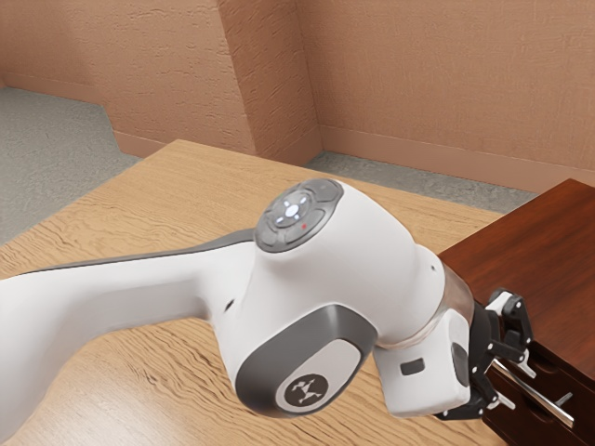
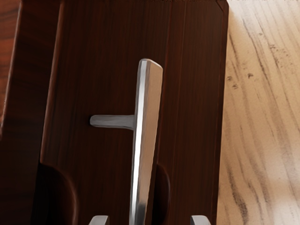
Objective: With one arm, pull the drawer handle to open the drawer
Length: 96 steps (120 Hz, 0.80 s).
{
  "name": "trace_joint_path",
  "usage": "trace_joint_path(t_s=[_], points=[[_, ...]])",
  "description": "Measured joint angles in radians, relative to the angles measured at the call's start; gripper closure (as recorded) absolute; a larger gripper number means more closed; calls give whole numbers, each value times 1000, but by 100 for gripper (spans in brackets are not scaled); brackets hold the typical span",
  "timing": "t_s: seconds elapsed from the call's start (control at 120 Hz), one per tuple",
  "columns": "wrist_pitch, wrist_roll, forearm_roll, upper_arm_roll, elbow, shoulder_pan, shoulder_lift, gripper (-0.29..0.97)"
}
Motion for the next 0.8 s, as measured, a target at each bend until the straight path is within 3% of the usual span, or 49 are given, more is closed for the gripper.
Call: trace_joint_path(t_s=[0.408, 0.8], points=[[5, 3, -3, 0, -9, -18, -18, 64], [4, 3, -8, 0, -43, -19, -59, 68]])
